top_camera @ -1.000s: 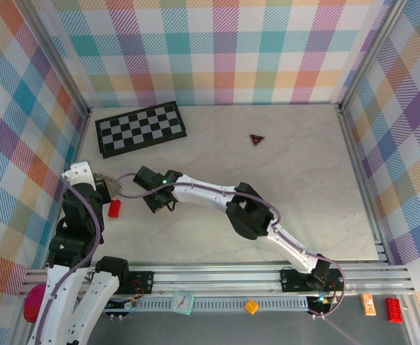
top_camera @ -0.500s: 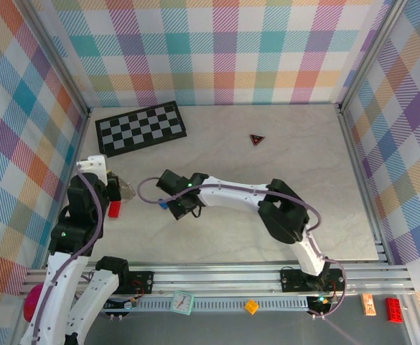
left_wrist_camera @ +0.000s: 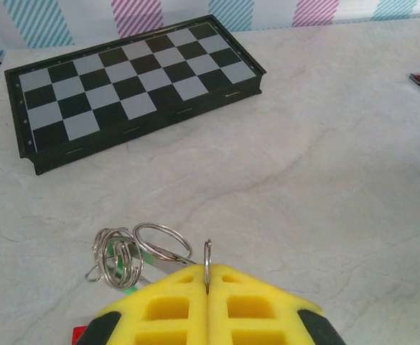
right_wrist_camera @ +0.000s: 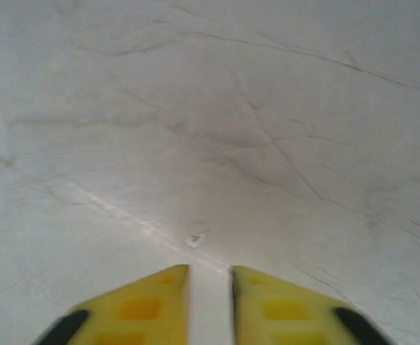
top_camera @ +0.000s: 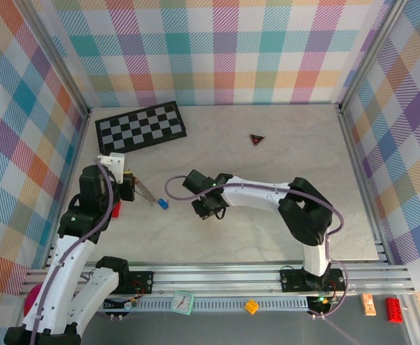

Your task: Put the keys on the keyring

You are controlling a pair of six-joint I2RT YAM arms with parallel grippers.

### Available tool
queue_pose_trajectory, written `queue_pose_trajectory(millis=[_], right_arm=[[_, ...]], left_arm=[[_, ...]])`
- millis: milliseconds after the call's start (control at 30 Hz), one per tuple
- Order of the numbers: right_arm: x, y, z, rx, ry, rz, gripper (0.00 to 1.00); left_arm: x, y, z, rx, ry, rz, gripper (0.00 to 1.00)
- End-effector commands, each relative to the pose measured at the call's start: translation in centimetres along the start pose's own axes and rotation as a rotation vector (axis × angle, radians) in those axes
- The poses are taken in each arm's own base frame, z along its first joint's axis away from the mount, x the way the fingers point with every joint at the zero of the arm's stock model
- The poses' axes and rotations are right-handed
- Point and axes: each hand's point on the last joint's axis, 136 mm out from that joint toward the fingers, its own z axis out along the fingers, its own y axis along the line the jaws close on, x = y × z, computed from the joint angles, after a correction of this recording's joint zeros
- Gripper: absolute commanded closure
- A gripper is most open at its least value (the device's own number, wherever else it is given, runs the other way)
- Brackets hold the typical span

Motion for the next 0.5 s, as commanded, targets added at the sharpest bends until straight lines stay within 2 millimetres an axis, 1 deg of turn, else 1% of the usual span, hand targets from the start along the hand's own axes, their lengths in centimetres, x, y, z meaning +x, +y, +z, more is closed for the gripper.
queue_pose_trajectory(millis=[0, 100, 167, 267, 367, 467], right_arm=[[-2.4, 3.6, -0.6, -0.127, -0.048, 0.02, 0.7], [-3.9, 5.5, -0.5, -0.156, -0.073, 0.012, 0.65], [-4.8, 6.6, -0.3, -0.165, -0.084, 0.016, 0.64], [-5.8, 8.1, 0.6, -0.155, -0.085, 0.016, 0.6], [-6.5, 8.9, 1.6, -0.129, -0.087, 0.017, 0.59], [-7.5, 9.6, 2.4, -0.115, -0.099, 0.021, 0.59]], left_arm=[[-1.9, 1.9, -0.9, -0.106, -0.092, -0.035, 1.0], [-2.3, 3.4, -1.9, -0.193, -0.118, -0.045, 1.0], [-2.5, 4.2, -2.4, -0.24, -0.134, -0.053, 1.0], [-3.0, 5.3, -3.4, -0.301, -0.167, -0.066, 1.0], [-3.4, 5.6, -4.1, -0.317, -0.193, -0.071, 1.0], [-3.5, 5.5, -4.4, -0.315, -0.198, -0.07, 1.0]])
